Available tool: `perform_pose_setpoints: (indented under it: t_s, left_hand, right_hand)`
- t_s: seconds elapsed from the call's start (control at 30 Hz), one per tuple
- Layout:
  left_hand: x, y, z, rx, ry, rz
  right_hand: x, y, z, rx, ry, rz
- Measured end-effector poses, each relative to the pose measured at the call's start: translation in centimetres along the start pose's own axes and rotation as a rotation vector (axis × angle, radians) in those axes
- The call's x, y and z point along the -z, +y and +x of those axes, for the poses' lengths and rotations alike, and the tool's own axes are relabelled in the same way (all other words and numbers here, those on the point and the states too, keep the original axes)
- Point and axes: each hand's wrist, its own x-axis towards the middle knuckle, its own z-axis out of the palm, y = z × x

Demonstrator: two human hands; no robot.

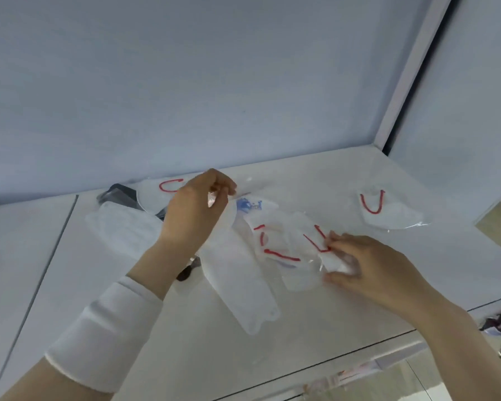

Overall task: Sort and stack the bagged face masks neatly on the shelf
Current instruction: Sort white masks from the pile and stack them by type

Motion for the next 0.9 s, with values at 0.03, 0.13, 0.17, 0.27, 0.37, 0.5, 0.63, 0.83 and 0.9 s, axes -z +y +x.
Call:
perform_pose_setpoints:
  t_s: [0.03, 0.13, 0.17, 0.27, 0.37, 0.5, 0.63, 0.83, 0.9]
  left_hand:
    - [0.5, 0.8, 0.0, 0.126, 0.03, -0.137]
    - [1.1, 3.3, -0.4, 0.441, 0.154, -0.517]
    - [1.1, 4.1, -0.8, 0.514, 0.196, -0.598]
    - [0.5, 6.0, -2.4, 0.669, 0.279, -0.705]
    - [-0.5, 7.5, -4.2, 0.771, 0.296, -0.783]
    - [-2.0, 8.6, -6.7, 0.897, 0.32, -0.871]
    - [-3.3, 8.3, -8.2, 1.02, 0.368, -0.844]
    - [-3.8, 7.9, -8.9, 1.008, 0.326, -0.674]
    - [-3.6, 7.9, -9.0, 0.974, 0.337, -0.663]
  right_hand:
    - [0.2, 0.3, 0.1, 0.018, 0.045, 0.017]
    - [1.2, 1.0, 0.4, 0.051, 0.251, 0.29]
    - [1.6, 1.4, 0.6, 0.046, 0.316, 0.422]
    - [2.6, 2.3, 1.8, -0.038, 0.387, 0.852]
    - [3.0, 2.4, 3.0, -0.16, 0.214, 1.317]
    - [2.4, 2.0, 3.5, -0.177, -0.002, 1.585]
    - [1.0, 2.4, 3.8, -0.244, -0.059, 1.602]
    - [1.1, 2.7, 3.9, -0.403, -0.105, 1.6]
    - [1.3, 3.2, 4.0, -0.437, -0.102, 1.654]
